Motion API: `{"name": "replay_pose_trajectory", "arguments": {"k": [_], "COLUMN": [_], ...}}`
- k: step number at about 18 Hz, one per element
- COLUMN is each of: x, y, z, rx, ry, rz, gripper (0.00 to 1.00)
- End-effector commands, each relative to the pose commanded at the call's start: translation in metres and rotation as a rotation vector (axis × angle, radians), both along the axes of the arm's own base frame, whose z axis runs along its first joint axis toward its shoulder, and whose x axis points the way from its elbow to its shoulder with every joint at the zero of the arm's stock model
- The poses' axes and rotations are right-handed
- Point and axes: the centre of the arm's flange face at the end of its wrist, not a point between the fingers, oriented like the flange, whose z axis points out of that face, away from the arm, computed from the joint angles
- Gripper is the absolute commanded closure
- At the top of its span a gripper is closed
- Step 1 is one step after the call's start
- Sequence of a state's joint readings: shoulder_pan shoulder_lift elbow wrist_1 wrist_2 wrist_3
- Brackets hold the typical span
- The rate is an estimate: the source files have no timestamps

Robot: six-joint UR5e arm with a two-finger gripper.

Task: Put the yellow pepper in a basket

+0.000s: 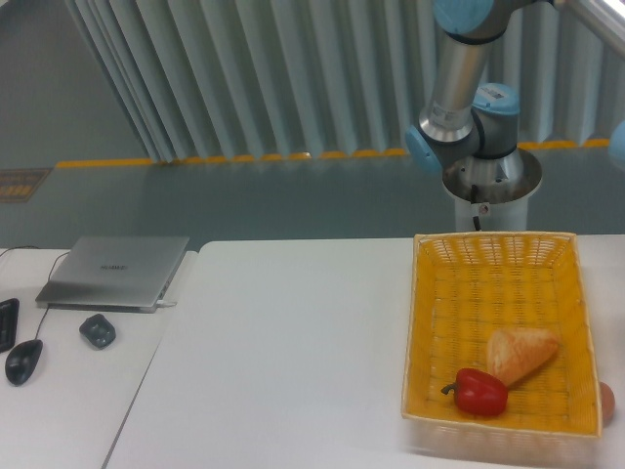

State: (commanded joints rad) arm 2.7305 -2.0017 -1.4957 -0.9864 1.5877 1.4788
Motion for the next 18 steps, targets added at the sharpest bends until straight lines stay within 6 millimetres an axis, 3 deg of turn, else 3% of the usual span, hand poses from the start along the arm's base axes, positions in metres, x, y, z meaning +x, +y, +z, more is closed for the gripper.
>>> {"name": "replay_pose_trajectory", "arguments": {"k": [9, 18], "x": [-0.003, -0.002], "y": [0.007, 0.011], "z": [-0.036, -0.054], "rx": [-0.026, -0.047], "ry": [-0.047, -0.07], "rz": [-0.007, -0.011], "gripper": [0.0, 0.0]}}
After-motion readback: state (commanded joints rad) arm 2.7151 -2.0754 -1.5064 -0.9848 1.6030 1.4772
